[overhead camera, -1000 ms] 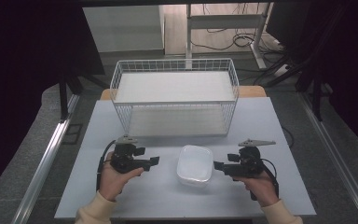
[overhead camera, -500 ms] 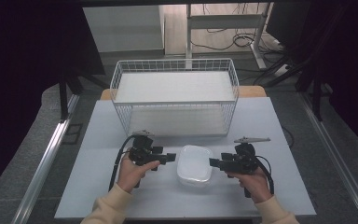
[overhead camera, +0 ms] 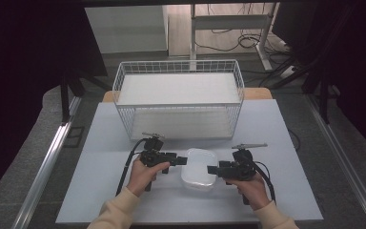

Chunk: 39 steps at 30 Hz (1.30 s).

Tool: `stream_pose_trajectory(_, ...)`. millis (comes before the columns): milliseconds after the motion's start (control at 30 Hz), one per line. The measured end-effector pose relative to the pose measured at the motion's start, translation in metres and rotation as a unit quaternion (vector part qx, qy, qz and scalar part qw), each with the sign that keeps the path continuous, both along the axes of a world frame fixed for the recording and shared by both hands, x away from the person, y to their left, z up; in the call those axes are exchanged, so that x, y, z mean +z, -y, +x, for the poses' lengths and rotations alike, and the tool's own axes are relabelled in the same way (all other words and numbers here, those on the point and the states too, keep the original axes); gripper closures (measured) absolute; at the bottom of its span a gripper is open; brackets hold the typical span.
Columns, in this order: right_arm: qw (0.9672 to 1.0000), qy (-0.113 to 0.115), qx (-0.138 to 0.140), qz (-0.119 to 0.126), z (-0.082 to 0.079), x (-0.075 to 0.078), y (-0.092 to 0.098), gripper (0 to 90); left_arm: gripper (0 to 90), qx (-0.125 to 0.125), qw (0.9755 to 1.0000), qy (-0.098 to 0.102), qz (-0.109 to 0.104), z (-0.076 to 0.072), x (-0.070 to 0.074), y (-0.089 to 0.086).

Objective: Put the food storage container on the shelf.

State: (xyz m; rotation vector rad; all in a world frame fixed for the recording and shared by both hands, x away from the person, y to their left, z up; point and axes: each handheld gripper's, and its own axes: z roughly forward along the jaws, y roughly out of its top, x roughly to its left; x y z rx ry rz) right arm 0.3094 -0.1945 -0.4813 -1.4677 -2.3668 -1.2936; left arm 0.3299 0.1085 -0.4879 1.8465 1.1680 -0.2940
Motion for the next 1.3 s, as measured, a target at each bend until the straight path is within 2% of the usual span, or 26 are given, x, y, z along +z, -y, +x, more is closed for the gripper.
stream_pose_trajectory(100,1.0,-0.002,-0.002,0.002,0.0,-0.001,0.0,32.2,34.7,-0.001,0.9999,-0.01,-0.005,0.002,-0.003,0.001)
stream_pose_trajectory(167,1.0,-0.004,-0.003,0.003,0.0,-0.001,-0.001,32.1,35.4,-0.007,0.9995,-0.022,-0.02,0.004,-0.006,0.002)
stream_pose_trajectory(233,1.0,-0.006,-0.004,0.004,0.0,-0.002,-0.001,31.9,36.9,-0.012,0.9994,-0.027,-0.019,0.006,-0.009,0.003)
stream_pose_trajectory(300,0.9998,-0.015,-0.011,0.009,-0.001,-0.004,0.0,32.0,38.4,-0.013,0.9989,-0.037,-0.024,0.007,-0.011,0.004)
stream_pose_trajectory(333,0.9997,-0.019,-0.012,0.01,-0.001,-0.005,0.0,32.2,39.1,-0.015,0.9983,-0.045,-0.033,0.007,-0.014,0.004)
stream_pose_trajectory(367,0.9997,-0.019,-0.012,0.01,-0.001,-0.005,0.0,32.2,40.1,-0.015,0.9983,-0.045,-0.033,0.007,-0.014,0.004)
stream_pose_trajectory(433,0.9996,-0.023,-0.011,0.015,-0.001,-0.008,0.0,33.5,40.8,-0.017,0.9979,-0.053,-0.033,0.007,-0.017,0.005)
stream_pose_trajectory(467,0.9994,-0.025,-0.016,0.02,-0.002,-0.008,0.0,36.9,43.5,-0.018,0.9972,-0.062,-0.039,0.007,-0.02,0.006)
stream_pose_trajectory(533,0.9993,-0.025,-0.019,0.02,-0.002,-0.008,0.0,39.0,46.3,-0.02,0.9966,-0.065,-0.047,0.007,-0.022,0.006)
stream_pose_trajectory(567,0.9992,-0.024,-0.023,0.02,-0.002,-0.008,0.0,41.3,47.1,-0.019,0.997,-0.064,-0.04,0.007,-0.022,0.007)
stream_pose_trajectory(600,0.9991,-0.023,-0.031,0.019,-0.003,-0.008,0.002,48.5,52.4,-0.016,0.9974,-0.061,-0.035,0.006,-0.021,0.007)
stream_pose_trajectory(633,0.9991,-0.023,-0.031,0.019,-0.003,-0.008,0.002,48.5,52.4,-0.013,0.9974,-0.063,-0.033,0.006,-0.021,0.007)
stream_pose_trajectory(700,0.9986,-0.026,-0.039,0.026,-0.003,-0.008,0.004,54.6,54.6,-0.007,0.9973,-0.065,-0.033,0.005,-0.021,0.006)
stream_pose_trajectory(733,0.9979,-0.03,-0.044,0.037,-0.004,-0.008,0.006,58.8,56.6,-0.006,0.998,-0.057,-0.028,0.003,-0.019,0.005)
stream_pose_trajectory(767,0.9979,-0.03,-0.044,0.037,-0.004,-0.008,0.006,58.8,57.9,-0.006,0.998,-0.057,-0.028,0.003,-0.019,0.005)
stream_pose_trajectory(867,0.9959,-0.042,-0.051,0.061,-0.006,-0.007,0.01,65.2,62.2,0.001,0.9987,-0.046,-0.024,-0.002,-0.015,0.004)
stream_pose_trajectory(900,0.9959,-0.042,-0.051,0.061,-0.006,-0.007,0.01,65.2,62.2,0.002,0.9987,-0.044,-0.025,-0.004,-0.013,0.003)
stream_pose_trajectory(1000,0.9951,-0.042,-0.053,0.073,-0.01,-0.005,0.012,69.3,69.4,0.009,0.9984,-0.041,-0.036,-0.01,-0.011,-0.001)
stream_pose_trajectory(1300,0.9957,-0.028,-0.044,0.077,-0.015,0.0,0.014,73.8,76.0,0.008,0.9988,-0.025,-0.042,-0.019,-0.003,-0.006)
